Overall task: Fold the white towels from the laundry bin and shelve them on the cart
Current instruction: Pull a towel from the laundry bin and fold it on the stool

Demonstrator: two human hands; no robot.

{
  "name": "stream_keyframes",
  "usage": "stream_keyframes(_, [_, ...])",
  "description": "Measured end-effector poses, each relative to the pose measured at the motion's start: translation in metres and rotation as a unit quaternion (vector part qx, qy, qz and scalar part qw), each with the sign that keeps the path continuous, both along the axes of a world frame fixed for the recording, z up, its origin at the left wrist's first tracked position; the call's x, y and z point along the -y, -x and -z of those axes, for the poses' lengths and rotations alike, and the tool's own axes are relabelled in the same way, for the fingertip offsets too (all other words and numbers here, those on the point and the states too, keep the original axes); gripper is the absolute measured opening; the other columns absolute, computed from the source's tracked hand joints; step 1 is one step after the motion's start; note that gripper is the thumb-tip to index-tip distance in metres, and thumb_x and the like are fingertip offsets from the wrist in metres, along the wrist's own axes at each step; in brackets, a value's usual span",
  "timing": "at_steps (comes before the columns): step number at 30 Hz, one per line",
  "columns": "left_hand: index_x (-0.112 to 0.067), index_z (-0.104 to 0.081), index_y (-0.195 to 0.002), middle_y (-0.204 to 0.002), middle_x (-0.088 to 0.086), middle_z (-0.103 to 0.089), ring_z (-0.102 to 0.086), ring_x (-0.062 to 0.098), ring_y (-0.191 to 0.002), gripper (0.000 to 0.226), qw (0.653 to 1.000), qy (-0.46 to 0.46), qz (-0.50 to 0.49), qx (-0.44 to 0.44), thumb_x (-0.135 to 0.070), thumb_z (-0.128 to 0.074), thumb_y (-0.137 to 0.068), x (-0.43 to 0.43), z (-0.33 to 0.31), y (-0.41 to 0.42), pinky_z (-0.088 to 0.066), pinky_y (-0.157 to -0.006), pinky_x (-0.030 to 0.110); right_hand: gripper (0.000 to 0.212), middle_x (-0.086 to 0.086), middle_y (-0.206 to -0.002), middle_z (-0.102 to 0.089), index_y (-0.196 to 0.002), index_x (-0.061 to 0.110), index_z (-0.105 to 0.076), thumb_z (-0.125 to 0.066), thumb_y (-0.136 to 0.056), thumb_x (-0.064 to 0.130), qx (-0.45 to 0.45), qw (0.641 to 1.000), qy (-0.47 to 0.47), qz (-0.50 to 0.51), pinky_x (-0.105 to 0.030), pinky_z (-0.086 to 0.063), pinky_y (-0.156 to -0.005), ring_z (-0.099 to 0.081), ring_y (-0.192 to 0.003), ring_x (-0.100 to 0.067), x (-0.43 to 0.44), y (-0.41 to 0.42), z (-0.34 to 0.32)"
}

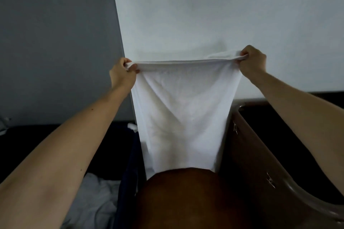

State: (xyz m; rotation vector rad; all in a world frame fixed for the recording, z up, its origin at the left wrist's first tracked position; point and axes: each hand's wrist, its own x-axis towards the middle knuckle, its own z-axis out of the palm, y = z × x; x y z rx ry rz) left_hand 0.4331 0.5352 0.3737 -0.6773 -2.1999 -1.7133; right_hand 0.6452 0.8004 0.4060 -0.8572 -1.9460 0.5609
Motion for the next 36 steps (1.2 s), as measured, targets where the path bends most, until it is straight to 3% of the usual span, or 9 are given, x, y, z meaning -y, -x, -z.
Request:
stream_keyframes(8, [-0.013, -0.052, -0.097, -0.100, -0.002, -0.056, -0.056, -0.003, -0.064, 0.004, 0.998, 0.045, -0.004, 0.035, -0.014, -0.055, -0.094, 0.063, 0.055, -0.084, -0.043, -0.053, 0.001, 0.016, -0.006, -0.090, -0.052, -0.096, 0.003, -0.060, -0.050, -0.084, -0.001, 0.092, 0.995, 0.035, -0.023, -0.021, -0.034, -0.065, -0.047, -0.083, -0.018, 0.046, -0.069, 0.062])
stream_keyframes(12, [-0.012, -0.053, -0.097, -0.102, -0.001, -0.056, -0.058, -0.002, -0.064, 0.003, 0.995, 0.084, 0.007, 0.053, -0.013, -0.054, -0.094, 0.101, 0.089, -0.139, -0.041, -0.052, 0.001, 0.011, -0.008, -0.089, -0.054, -0.086, 0.011, -0.056, -0.058, -0.083, 0.001, 0.123, 0.988, 0.081, -0.053, -0.033, -0.048, -0.074, -0.053, -0.083, -0.021, 0.076, -0.125, 0.104])
stream_keyframes(16, [-0.012, -0.053, -0.095, -0.105, 0.003, -0.058, -0.060, 0.003, -0.063, 0.003, 0.987, 0.141, 0.001, 0.080, -0.014, -0.055, -0.094, 0.147, 0.135, -0.190, -0.040, -0.049, 0.001, 0.009, -0.008, -0.091, -0.056, -0.087, 0.010, -0.058, -0.063, -0.083, 0.004, 0.168, 0.976, 0.107, -0.083, -0.035, -0.051, -0.080, -0.057, -0.085, -0.021, 0.115, -0.180, 0.146])
stream_keyframes(23, [-0.007, -0.055, -0.105, -0.110, 0.006, -0.059, -0.068, 0.013, -0.071, 0.014, 0.958, 0.246, 0.041, 0.143, -0.016, -0.054, -0.094, 0.209, 0.206, -0.262, -0.045, -0.061, 0.015, 0.010, -0.008, -0.091, -0.056, -0.085, 0.010, -0.054, -0.062, -0.086, 0.004, 0.257, 0.947, 0.157, -0.115, -0.033, -0.053, -0.076, -0.057, -0.078, -0.020, 0.176, -0.268, 0.212])
stream_keyframes(29, [-0.012, -0.053, -0.100, -0.111, 0.008, -0.059, -0.066, 0.009, -0.068, 0.006, 0.941, 0.269, 0.057, 0.198, -0.014, -0.053, -0.094, 0.234, 0.258, -0.299, -0.040, -0.056, 0.015, 0.009, -0.009, -0.097, -0.057, -0.088, 0.012, -0.054, -0.061, -0.088, 0.006, 0.327, 0.915, 0.212, -0.108, -0.041, -0.054, -0.087, -0.062, -0.090, -0.025, 0.211, -0.317, 0.262])
stream_keyframes(36, [-0.011, -0.053, -0.098, -0.108, 0.008, -0.062, -0.061, 0.002, -0.061, 0.006, 0.930, 0.288, 0.060, 0.220, -0.014, -0.054, -0.094, 0.252, 0.294, -0.312, -0.040, -0.047, 0.008, 0.012, -0.012, -0.101, -0.061, -0.098, 0.006, -0.055, -0.061, -0.089, 0.011, 0.384, 0.900, 0.175, -0.108, -0.037, -0.052, -0.087, -0.062, -0.098, -0.029, 0.231, -0.327, 0.290])
